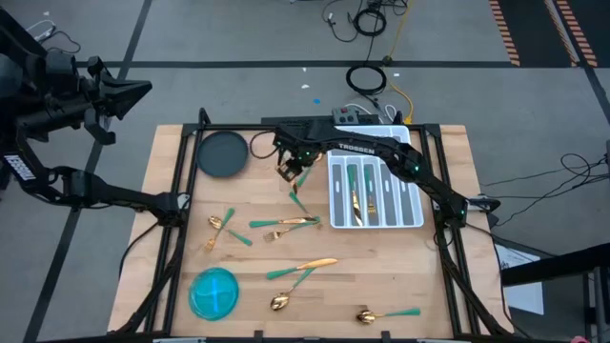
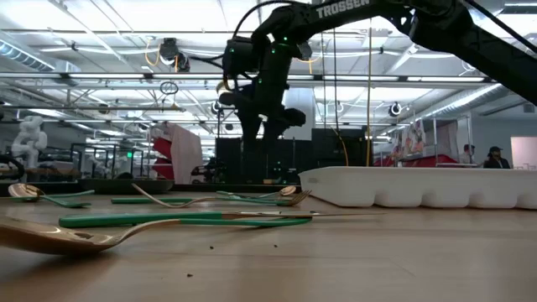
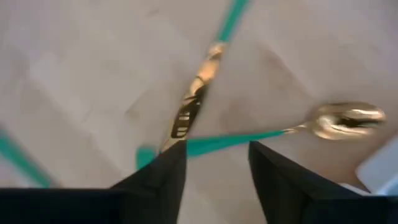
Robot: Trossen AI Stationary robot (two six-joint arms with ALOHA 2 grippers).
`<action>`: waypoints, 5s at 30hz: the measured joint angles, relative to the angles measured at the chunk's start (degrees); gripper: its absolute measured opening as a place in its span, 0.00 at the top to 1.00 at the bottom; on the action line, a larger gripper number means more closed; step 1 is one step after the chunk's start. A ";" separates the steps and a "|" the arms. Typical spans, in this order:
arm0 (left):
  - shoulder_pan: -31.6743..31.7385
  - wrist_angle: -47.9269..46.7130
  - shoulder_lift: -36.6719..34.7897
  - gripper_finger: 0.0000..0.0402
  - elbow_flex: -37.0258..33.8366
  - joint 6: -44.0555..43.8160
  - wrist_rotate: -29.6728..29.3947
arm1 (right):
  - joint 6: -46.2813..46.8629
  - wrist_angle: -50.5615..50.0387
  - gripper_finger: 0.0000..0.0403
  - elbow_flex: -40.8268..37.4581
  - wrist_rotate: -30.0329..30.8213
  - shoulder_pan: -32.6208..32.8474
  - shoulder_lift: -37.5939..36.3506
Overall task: Sort silverware
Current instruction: Put the top center green spoon into the left slot of the white silverware tray
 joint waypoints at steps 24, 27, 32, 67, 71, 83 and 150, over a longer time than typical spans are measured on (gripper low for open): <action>0.00 -9.07 -3.42 0.97 -0.01 8.31 7.13 | 38.64 1.28 0.47 -3.85 -0.03 -4.27 5.58; 0.00 -9.04 -4.74 0.97 -0.01 8.38 7.13 | 40.09 0.48 0.47 -3.85 -0.81 -4.36 5.58; -0.02 -8.98 -6.50 0.97 -0.01 10.00 7.09 | 43.14 0.41 0.48 -3.85 -0.68 -4.06 6.96; -0.02 -8.64 -7.31 0.97 -0.01 18.92 5.19 | 27.01 0.93 1.00 -4.11 -3.72 -0.70 3.04; -0.02 -8.69 -7.31 0.97 -0.01 18.57 5.19 | 21.72 0.64 1.00 -4.07 -1.61 -0.08 0.18; -0.03 -9.34 -4.60 0.97 -3.42 10.84 17.90 | -10.80 -17.84 1.00 -3.91 7.41 6.19 -17.46; 0.13 0.39 8.01 0.97 -5.87 13.83 17.95 | -133.22 14.06 1.00 -49.34 14.64 9.73 -30.98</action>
